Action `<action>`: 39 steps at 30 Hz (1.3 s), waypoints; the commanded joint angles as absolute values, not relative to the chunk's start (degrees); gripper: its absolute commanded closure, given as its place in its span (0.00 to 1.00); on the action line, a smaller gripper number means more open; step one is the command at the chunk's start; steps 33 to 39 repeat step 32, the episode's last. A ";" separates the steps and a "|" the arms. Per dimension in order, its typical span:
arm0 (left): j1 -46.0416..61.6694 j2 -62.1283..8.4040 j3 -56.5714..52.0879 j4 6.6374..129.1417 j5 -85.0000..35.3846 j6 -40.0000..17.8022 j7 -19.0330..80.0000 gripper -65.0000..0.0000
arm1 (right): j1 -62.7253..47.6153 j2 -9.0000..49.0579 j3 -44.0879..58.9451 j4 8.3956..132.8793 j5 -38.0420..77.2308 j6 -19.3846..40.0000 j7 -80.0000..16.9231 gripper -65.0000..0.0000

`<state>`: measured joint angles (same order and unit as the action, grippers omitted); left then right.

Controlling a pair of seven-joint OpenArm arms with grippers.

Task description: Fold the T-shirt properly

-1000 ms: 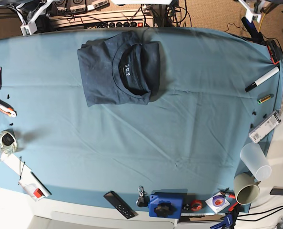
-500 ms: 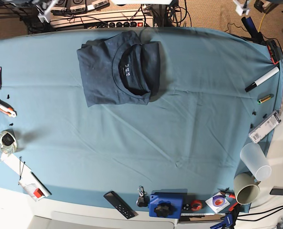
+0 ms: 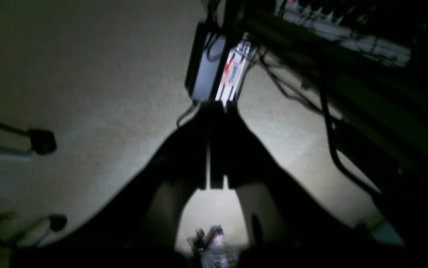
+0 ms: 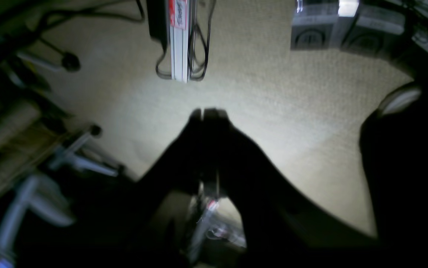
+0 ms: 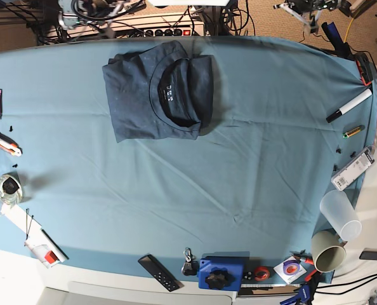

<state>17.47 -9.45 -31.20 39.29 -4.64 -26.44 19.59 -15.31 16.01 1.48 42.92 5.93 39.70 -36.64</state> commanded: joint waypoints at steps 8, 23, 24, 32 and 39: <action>14.85 -7.22 -31.24 28.14 6.24 -14.50 1.28 1.00 | -12.99 14.26 -7.99 38.63 -0.34 24.47 -14.52 1.00; 14.61 -4.51 -31.27 26.63 6.85 -20.93 -15.49 1.00 | -12.08 12.25 -10.83 32.88 -4.10 16.45 -6.00 1.00; 14.61 -4.49 -31.27 26.63 6.85 -21.39 -15.46 1.00 | -12.08 12.23 -10.83 32.88 -4.10 16.45 -6.00 1.00; 14.61 -4.49 -31.27 26.63 6.85 -24.08 -15.49 1.00 | -12.08 12.19 -10.83 32.88 -4.10 16.49 -6.22 1.00; 14.61 -4.49 -31.27 26.63 6.85 -24.08 -15.49 1.00 | -12.08 12.19 -10.83 32.88 -4.10 16.49 -6.22 1.00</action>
